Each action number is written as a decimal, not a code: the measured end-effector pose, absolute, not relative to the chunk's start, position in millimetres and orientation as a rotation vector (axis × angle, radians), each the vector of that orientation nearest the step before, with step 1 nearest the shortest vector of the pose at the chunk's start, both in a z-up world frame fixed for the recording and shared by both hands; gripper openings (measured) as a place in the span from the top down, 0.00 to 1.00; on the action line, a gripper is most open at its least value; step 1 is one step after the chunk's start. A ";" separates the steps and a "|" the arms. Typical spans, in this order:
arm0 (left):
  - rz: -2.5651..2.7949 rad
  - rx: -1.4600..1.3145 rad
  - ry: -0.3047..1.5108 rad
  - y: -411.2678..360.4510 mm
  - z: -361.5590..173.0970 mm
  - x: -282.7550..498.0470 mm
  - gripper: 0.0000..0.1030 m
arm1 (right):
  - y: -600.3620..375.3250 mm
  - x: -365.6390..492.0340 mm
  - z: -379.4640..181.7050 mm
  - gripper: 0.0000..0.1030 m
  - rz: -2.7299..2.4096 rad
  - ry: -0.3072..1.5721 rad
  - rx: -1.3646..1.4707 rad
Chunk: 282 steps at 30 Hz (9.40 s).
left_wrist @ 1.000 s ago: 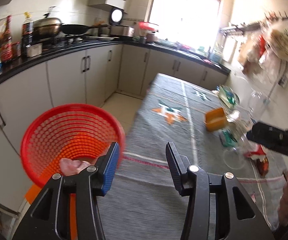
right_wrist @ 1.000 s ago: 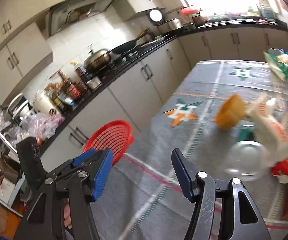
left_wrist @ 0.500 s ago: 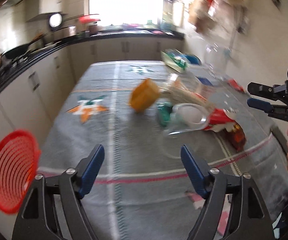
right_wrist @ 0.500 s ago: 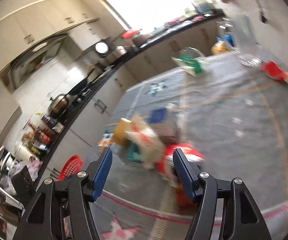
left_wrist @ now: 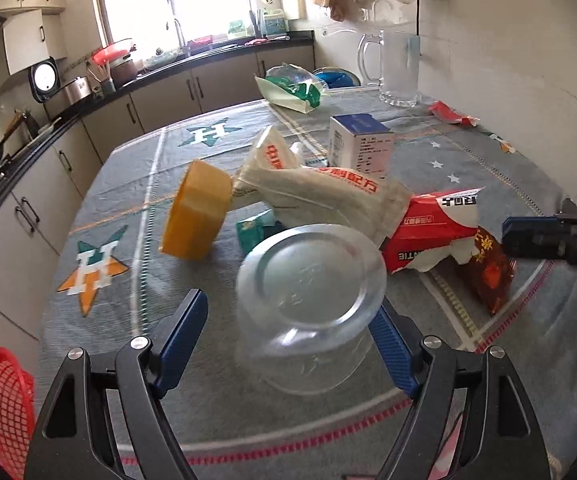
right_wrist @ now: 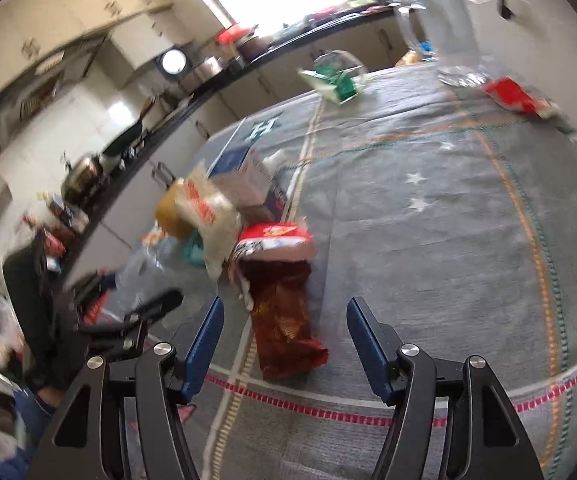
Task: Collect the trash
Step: 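Grasp the clear plastic cup with the left tool while the right tool grasps the brown snack wrapper, then lift the clear cup and brown snack wrapper off the table, then carry the cup and wrapper over the red basket and open both tools, then grasp the red wrapper with the left tool while the right tool grasps the blue medicine box, then lift the red wrapper and blue medicine box and carry them toward the red basket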
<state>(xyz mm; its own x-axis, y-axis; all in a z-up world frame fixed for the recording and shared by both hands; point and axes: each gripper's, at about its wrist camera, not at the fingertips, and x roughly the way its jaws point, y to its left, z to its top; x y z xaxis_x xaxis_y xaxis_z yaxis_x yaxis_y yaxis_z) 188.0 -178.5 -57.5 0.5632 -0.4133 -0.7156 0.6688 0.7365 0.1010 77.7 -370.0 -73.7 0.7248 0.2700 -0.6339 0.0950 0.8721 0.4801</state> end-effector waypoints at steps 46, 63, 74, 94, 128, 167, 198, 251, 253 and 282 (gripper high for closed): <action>-0.641 0.147 0.609 -140.4 -33.8 194.7 0.74 | -336.0 65.2 -52.6 0.64 0.113 0.577 0.320; -0.539 0.124 0.631 -111.5 -19.8 175.0 0.74 | -322.3 60.1 -37.7 0.64 0.142 0.583 0.382; -0.477 0.061 0.621 -60.9 -10.3 164.0 0.74 | -268.4 73.0 -23.0 0.64 0.252 0.619 0.336; -0.221 -0.153 0.595 99.1 0.1 169.5 0.74 | -161.9 133.1 -16.4 0.64 0.460 0.749 0.304; -0.067 -0.257 0.719 201.6 -56.2 207.2 0.69 | 10.1 266.6 -53.4 0.60 0.627 0.965 0.318; -0.481 -0.044 0.766 -31.6 -8.6 162.5 0.43 | -291.7 137.0 5.2 0.45 0.321 0.608 0.600; -0.727 0.017 0.881 -160.5 -65.6 187.6 0.94 | -369.1 153.8 -45.8 0.40 0.044 0.640 0.678; -0.628 -0.073 0.695 -126.0 -36.9 180.5 0.94 | -319.3 144.4 -7.5 0.59 0.111 0.487 0.465; -0.628 -0.074 0.695 -125.8 -37.5 180.9 0.94 | -319.0 144.2 -7.9 0.59 0.116 0.486 0.464; -0.576 -0.068 0.719 -126.9 -42.4 183.0 0.94 | -316.0 136.8 0.7 0.59 0.139 0.443 0.442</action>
